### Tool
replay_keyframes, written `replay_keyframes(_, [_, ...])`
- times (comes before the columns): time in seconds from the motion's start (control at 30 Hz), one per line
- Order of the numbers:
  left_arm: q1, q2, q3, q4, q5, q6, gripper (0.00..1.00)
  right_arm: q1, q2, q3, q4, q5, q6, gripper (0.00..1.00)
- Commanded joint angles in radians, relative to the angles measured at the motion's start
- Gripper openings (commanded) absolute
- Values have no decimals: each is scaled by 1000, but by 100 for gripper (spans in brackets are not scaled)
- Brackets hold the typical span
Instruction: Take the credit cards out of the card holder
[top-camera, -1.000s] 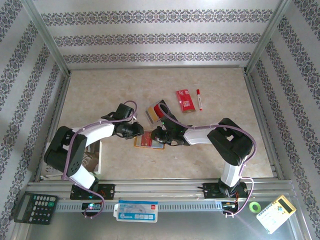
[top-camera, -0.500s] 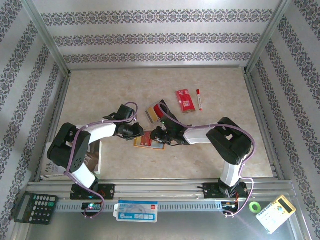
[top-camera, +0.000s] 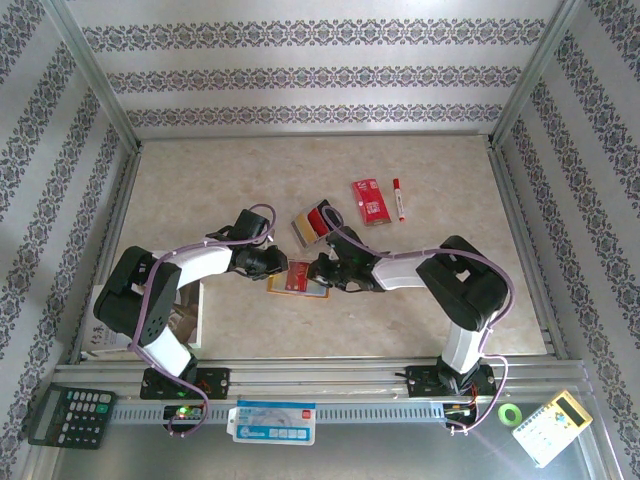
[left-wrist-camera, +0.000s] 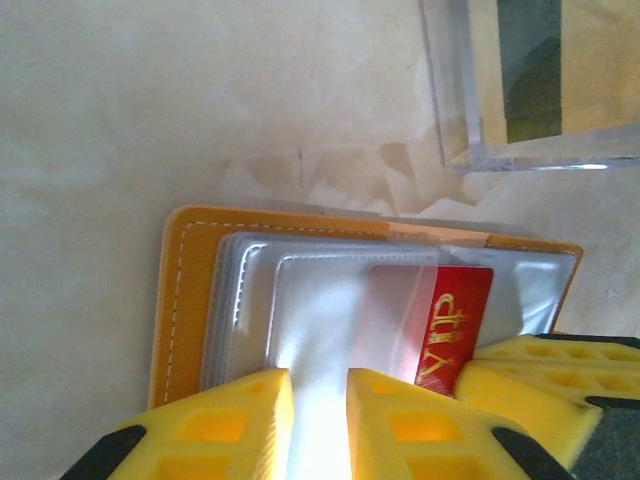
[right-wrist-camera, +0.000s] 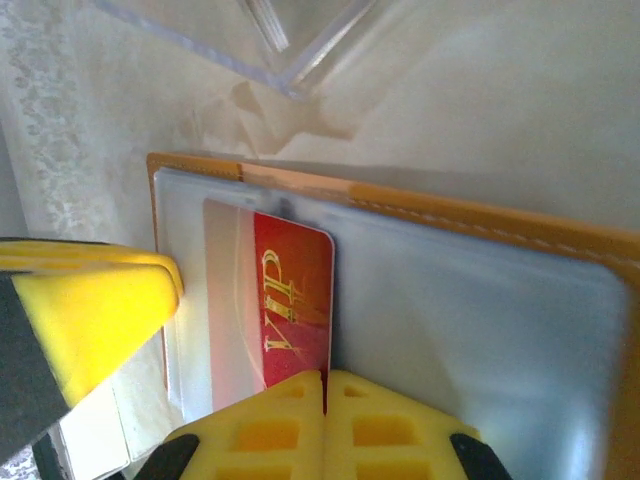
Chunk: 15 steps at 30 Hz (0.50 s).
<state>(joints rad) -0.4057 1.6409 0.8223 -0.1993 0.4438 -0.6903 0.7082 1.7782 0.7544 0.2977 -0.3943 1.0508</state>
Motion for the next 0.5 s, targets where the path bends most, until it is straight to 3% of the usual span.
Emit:
replay_keyframes(0.0, [3, -1, -12, -20, -35, -8, 27, -21, -70, -56, 15, 16, -57, 0])
replay_keyframes(0.3, [3, -63, 7, 73, 35, -44, 43, -47, -199, -170, 120, -18, -100, 0])
replay_keyframes(0.47, [3, -118, -55, 221, 115, -124, 56, -69, -249, -217, 189, -73, -106, 0])
